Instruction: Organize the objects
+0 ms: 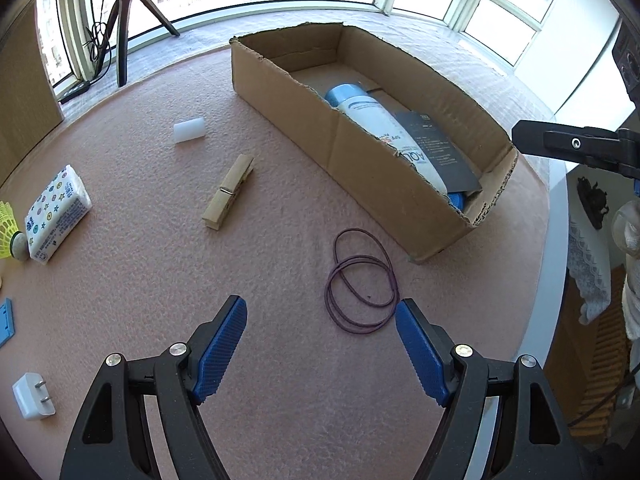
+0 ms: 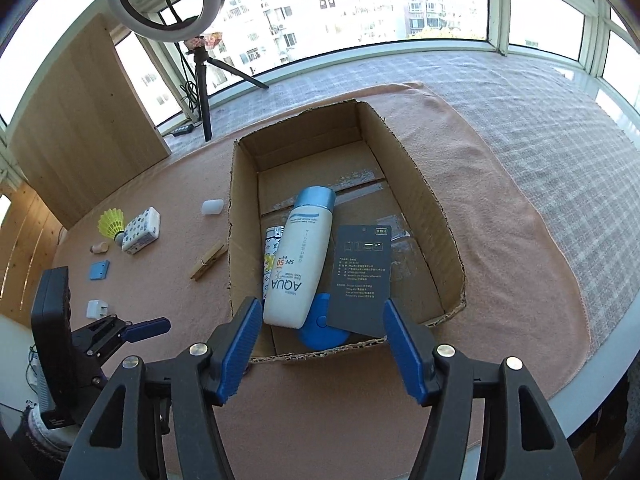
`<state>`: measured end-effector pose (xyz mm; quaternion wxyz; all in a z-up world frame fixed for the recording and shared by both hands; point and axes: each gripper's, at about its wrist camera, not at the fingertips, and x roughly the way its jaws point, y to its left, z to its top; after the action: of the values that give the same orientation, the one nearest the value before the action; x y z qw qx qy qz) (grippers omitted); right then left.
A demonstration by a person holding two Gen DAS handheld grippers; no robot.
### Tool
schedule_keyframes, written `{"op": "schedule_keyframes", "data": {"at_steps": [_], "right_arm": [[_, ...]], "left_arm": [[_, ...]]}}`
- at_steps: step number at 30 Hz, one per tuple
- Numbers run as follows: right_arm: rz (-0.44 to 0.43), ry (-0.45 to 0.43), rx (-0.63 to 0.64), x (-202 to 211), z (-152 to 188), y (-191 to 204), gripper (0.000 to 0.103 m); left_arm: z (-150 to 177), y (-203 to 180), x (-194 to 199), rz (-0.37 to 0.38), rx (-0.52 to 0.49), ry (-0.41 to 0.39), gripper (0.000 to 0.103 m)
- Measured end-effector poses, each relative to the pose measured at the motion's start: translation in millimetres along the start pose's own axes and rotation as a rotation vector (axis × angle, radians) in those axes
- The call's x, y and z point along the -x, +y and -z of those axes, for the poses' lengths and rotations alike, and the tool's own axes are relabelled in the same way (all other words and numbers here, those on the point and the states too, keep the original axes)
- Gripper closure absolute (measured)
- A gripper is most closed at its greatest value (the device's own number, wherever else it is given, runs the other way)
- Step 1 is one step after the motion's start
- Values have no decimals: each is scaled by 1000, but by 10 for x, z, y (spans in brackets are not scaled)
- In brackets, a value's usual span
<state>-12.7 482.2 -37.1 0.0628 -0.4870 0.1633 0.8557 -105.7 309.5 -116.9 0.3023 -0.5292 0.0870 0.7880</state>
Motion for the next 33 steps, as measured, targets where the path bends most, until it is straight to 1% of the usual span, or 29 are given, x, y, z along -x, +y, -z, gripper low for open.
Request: {"op": "schedule_keyframes", "data": {"at_steps": [5, 6, 7, 9, 10, 11, 12, 13, 14, 16, 17, 22, 25, 26, 28, 33], "right_arm": [[-4, 4, -35, 46, 140, -59, 44], [-3, 3, -42, 53, 161, -75, 44], [-2, 3, -50, 59, 181, -90, 44], [-6, 5, -62, 68, 213, -113, 44], [-6, 6, -65, 72, 227, -114, 44], [-5, 6, -66, 76, 241, -115, 44], [-4, 6, -66, 77, 252, -110, 44], [-3, 7, -66, 81, 262, -105, 44], [-5, 6, -67, 85, 270, -98, 44], [-13, 5, -66, 93, 281, -70, 44], [-18, 5, -64, 95, 281, -52, 44], [-44, 1, -43, 95, 267, 91, 44], [-74, -2, -17, 90, 260, 230, 44], [-86, 1, 1, 80, 258, 293, 44], [-105, 16, 39, 35, 253, 431, 44], [-180, 68, 123, -117, 346, 790, 46]], "left_arm": [[-93, -197, -150, 3, -64, 16, 23], [-108, -230, -187, 0, -75, 21, 24], [-114, -262, -226, -3, -83, 30, 28], [-126, -309, -307, -17, -95, 51, 37], [-125, -329, -348, -33, -107, 59, 46], [-132, -340, -367, -57, -127, 47, 50], [-133, -347, -378, -63, -137, 44, 52], [-133, -324, -369, -60, -128, 40, 58], [-140, -282, -359, -60, -114, 37, 73], [-138, -164, -327, -43, -81, 39, 90], [-130, -88, -307, -27, -57, 41, 94], [-13, 243, -174, -7, 27, 49, 96], [73, 442, -68, -33, 62, 37, 96], [96, 503, -42, -34, 73, 37, 98], [146, 591, 19, -57, 87, 27, 99], [211, 799, 160, -71, 124, 1, 99]]}}
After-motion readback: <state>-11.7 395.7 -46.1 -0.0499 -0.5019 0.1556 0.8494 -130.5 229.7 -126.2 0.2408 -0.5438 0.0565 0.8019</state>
